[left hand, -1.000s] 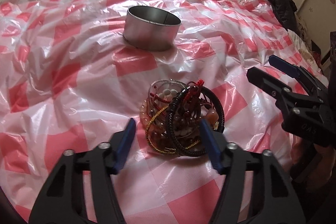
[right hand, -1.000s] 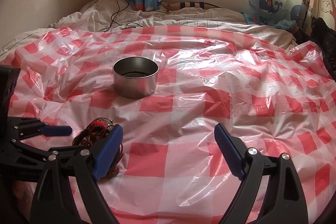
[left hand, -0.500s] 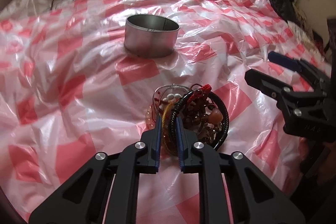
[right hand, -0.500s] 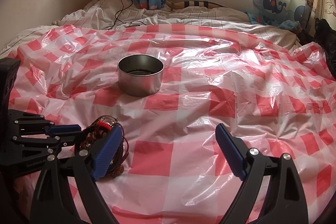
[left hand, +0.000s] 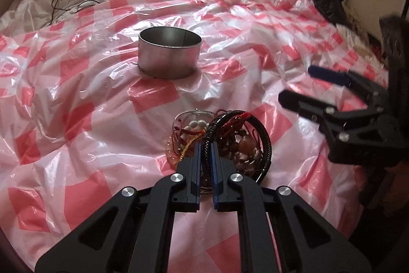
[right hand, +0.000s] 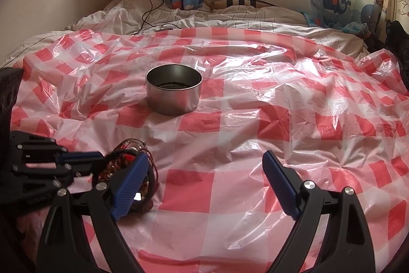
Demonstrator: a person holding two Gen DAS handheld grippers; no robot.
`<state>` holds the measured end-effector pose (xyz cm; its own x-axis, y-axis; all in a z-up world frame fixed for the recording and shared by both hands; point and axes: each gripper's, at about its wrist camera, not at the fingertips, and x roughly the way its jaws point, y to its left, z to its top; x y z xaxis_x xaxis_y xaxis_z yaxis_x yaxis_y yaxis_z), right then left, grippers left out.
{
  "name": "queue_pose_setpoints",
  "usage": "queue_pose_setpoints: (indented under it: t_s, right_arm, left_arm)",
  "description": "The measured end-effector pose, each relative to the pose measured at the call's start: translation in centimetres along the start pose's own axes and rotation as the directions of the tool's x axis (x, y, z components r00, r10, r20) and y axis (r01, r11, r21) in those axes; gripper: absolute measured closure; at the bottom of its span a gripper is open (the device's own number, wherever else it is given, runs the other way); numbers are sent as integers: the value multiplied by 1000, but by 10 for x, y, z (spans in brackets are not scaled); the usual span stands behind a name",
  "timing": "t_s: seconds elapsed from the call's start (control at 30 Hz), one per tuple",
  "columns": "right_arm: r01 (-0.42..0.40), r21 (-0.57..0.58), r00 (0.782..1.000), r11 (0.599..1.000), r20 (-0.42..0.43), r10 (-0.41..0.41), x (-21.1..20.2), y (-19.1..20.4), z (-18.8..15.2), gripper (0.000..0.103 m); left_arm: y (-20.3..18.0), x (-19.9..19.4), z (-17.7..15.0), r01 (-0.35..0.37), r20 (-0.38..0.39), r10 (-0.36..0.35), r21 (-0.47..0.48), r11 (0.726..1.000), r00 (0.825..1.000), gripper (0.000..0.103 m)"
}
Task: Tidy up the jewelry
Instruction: 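Grasp the black cord bracelet with the left gripper and lift it, then carry the black bracelet into the tin with left gripper while right gripper grasps a red cord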
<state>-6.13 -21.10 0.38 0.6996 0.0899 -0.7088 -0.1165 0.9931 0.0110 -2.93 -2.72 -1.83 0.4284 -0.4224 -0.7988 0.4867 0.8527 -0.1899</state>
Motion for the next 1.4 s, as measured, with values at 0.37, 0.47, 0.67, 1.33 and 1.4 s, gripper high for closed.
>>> queue_pose_setpoints:
  t_s: [0.37, 0.47, 0.67, 1.33, 1.4]
  right_arm:
    - [-71, -49, 997, 996, -40, 69, 9, 9, -5, 16]
    - [-114, -102, 993, 988, -31, 111, 8, 23, -7, 16]
    - [-131, -149, 991, 980, -27, 129, 15, 39, -7, 16]
    - [-185, -220, 983, 958, -59, 177, 35, 52, -2, 79]
    - [-187, -226, 982, 956, -63, 177, 34, 52, -3, 89]
  left_arm:
    - [53, -34, 8, 31, 121, -6, -204, 978, 993, 97]
    - [54, -35, 9, -25, 120, 50, -199, 980, 992, 97]
    - [55, -34, 12, -35, 116, 58, -193, 981, 992, 97]
    - [64, -35, 10, -52, 123, 81, -224, 973, 989, 100]
    - [65, -33, 9, -55, 111, 82, -225, 973, 991, 101]
